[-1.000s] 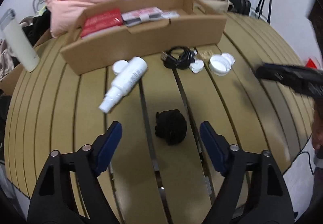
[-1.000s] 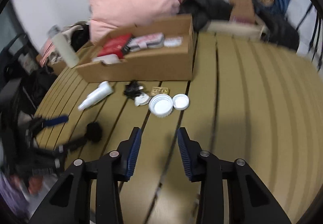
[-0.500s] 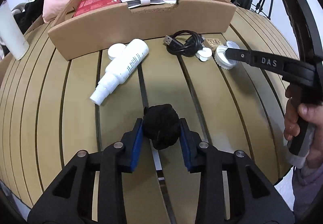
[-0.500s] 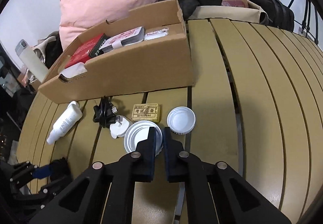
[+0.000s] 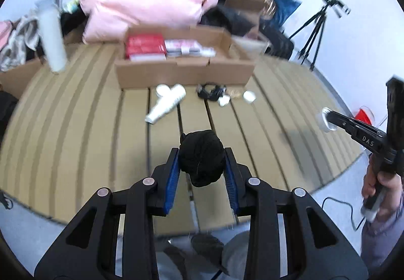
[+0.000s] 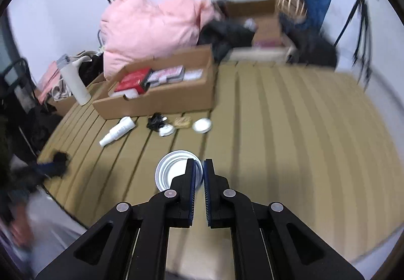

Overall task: Organize objects
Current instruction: 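Grasp the black pouch with the left tool while the right tool grasps a white lid, then lower the pouch with the left tool into the tray while the right tool lowers the lid there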

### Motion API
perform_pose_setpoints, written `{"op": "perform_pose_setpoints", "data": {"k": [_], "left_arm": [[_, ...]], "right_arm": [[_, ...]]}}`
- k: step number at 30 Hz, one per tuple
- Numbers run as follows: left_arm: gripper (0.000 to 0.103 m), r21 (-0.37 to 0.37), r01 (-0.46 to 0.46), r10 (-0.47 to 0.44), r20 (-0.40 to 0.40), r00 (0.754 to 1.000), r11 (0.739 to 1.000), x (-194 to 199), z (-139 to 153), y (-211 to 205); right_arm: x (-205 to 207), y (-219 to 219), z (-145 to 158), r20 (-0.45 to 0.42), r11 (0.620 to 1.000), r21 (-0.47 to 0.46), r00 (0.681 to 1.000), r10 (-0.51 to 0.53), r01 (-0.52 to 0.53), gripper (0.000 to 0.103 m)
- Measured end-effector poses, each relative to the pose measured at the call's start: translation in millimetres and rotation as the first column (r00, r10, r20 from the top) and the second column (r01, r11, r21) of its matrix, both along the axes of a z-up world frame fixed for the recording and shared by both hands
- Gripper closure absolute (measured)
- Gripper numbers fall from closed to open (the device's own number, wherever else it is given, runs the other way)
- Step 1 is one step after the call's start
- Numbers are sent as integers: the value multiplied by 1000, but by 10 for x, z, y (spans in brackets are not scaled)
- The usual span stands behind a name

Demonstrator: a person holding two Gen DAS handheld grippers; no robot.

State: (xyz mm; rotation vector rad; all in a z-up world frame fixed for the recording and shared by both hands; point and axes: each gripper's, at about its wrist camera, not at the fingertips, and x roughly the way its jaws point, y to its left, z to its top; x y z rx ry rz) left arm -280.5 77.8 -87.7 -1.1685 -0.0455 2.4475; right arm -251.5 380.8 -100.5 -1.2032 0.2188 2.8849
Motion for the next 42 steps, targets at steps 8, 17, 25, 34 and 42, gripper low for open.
{"op": "perform_pose_setpoints", "data": {"k": [8,17,25,34,42], "left_arm": [[73,55,-64,69,-91,993,996,389,1056,-433],[73,109,-34,37,-23,999,993,-468,1795,53],[73,68,0,-8,112,994,998,-1924,1591,932],[73,92,-63,26,358,933,994,-3512,136,1416],[53,64,-109,73,417,906,992,-4137,-581,1604]], "right_arm": [[875,387,947,-126,994,86,990,-58,69,96],[449,336,1620,-180,999,44,983,34,-26,96],[-1227,147,1830,-77,984,-18,982,174,-176,96],[-3344,248,563,194,990,-99,974,116,-98,96],[-3982,274,-336,261,992,-115,962,76,-48,96]]}}
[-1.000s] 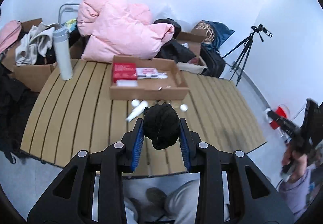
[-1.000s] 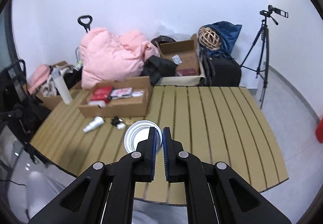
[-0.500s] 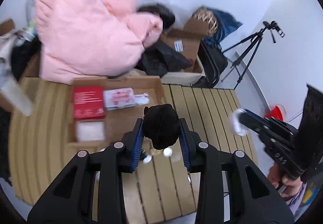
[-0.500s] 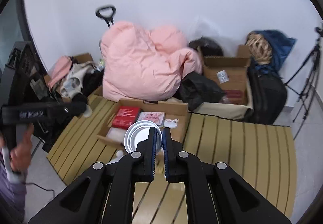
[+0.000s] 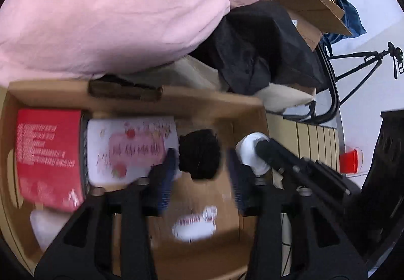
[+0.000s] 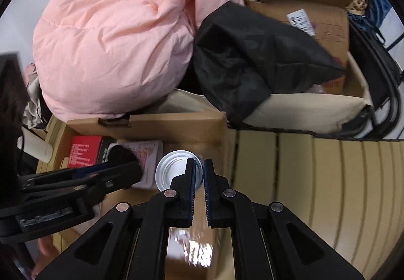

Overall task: Organize objects
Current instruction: 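Lower the pouch with the left tool into the tray while the right tool lowers the lid there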

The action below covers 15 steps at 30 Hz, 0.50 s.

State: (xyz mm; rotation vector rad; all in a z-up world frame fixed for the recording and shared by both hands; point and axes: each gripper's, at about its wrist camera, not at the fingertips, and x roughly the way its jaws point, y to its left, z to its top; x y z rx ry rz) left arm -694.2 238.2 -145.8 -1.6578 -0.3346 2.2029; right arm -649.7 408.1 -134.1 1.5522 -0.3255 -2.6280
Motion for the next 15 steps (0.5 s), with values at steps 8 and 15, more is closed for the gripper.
{"op": "perform_pose_setpoints", "data": {"k": [8,15], "left_arm": [[35,36,32,-29,-74,997,999,18,298,-117],[34,-41,24,-31,-164,986,999,514,1108,-699]], "right_arm": [[-4,-47,104,-72,997,74,997,5,1,95],[529,-155,778,-128,990,131,990,63,-47,94]]}}
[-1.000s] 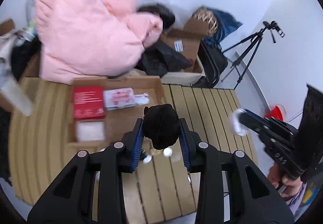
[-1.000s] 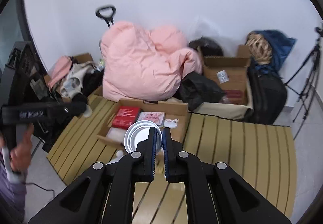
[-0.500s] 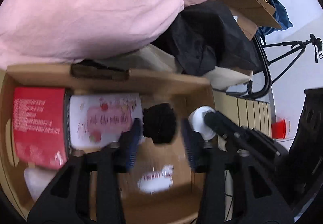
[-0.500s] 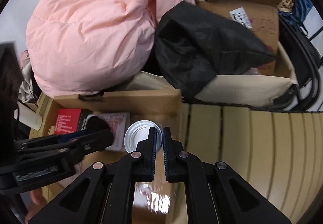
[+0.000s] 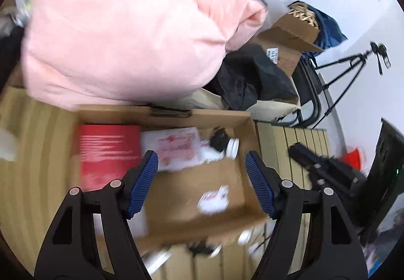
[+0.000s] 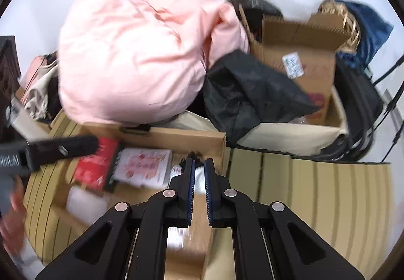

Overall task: Organize objects
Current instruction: 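Lower the pouch with the left tool into the tray while the right tool lowers the lid there, then open both tools and pull them back from the tray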

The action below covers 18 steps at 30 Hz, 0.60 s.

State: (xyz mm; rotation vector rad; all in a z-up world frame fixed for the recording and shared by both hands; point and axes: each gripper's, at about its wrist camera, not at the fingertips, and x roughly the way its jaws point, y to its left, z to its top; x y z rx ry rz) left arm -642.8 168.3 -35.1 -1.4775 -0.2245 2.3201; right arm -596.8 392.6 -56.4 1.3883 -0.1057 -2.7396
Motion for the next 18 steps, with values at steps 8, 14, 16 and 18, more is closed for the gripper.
{"op": "perform_pose_setpoints", "data": {"k": [8,14,16,18], "left_arm": [[7,-207,20,-82,-293,952,978,1361,1755,-732],[0,-222,29,-97,-299,950,975,2492,2687,-1342],[0,-276,13,-105,-320,942,961,2854,2838,-1516],[0,-330,-37,-86,-350,933,943,3134,2908,-1616]], "right_arm": [[1366,-86,1251,-56,983,120,987,149,-142,56],[2609,-200,2247,-104,941,259,962,253,-220,0],[3020,-237,2517,-108,929,280,953,283,-243,0],[3332,-259,2697,-99,923,284,950,297,-259,0]]}}
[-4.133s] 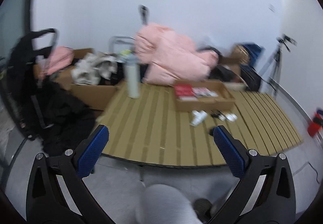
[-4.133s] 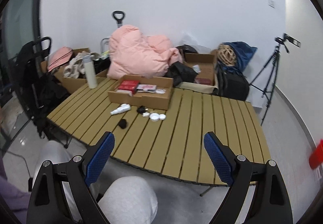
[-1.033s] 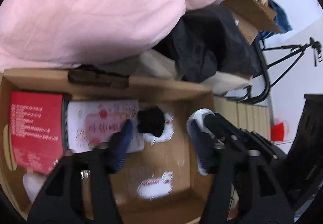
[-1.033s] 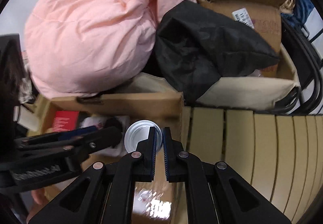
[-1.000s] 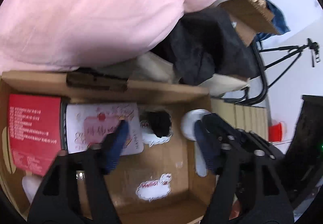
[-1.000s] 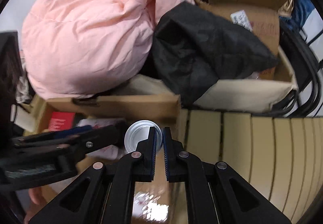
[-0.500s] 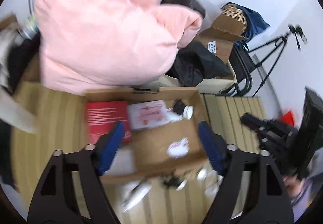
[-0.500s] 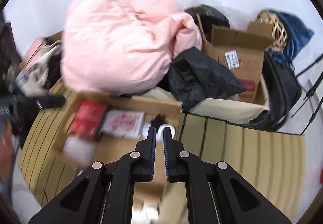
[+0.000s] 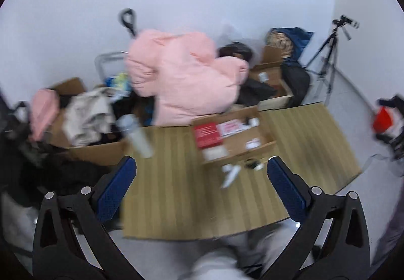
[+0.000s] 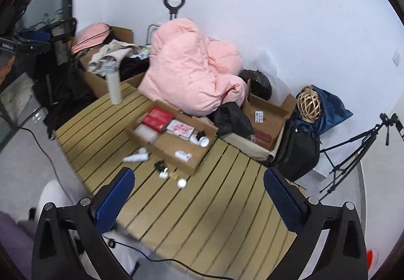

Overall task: Organize objects
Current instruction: 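Open both tools and pull them back from the tray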

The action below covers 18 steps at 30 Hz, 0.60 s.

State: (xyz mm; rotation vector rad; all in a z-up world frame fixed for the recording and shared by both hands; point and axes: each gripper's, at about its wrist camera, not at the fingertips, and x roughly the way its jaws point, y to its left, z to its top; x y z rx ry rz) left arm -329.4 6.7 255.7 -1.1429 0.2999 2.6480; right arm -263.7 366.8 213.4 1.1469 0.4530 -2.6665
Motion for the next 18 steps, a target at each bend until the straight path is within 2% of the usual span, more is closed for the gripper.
{"op": "perform_pose_setpoints", "data": {"k": [2,4,7,10,14,18], "left_arm": [[0,-16,-20,20,-2,1000,1000,287,40,-130],[0,-10,-12,12,11,1000,1000,496,91,-227],[0,-35,9,-9,-12,1000,999,801,167,-328],[0,-47,-7,5,-37,999,999,1045,90,-411],[0,-64,-12,10,-34,999,998,1273,-310,-435],[0,-46,21,-20,39,999,999,1315,-910,-331]], "right_arm": [[220,-32,92,21,1000,10,1000,8,-8,0],[440,-107,130,40,998,53,999,14,-16,0],[708,-233,165,67,994,92,996,60,-66,0],[1010,-290,158,78,989,125,994,71,-81,0],[1198,-258,-38,76,986,148,995,64,-75,0],[1191,-210,-406,109,989,130,993,56,-70,0]]}}
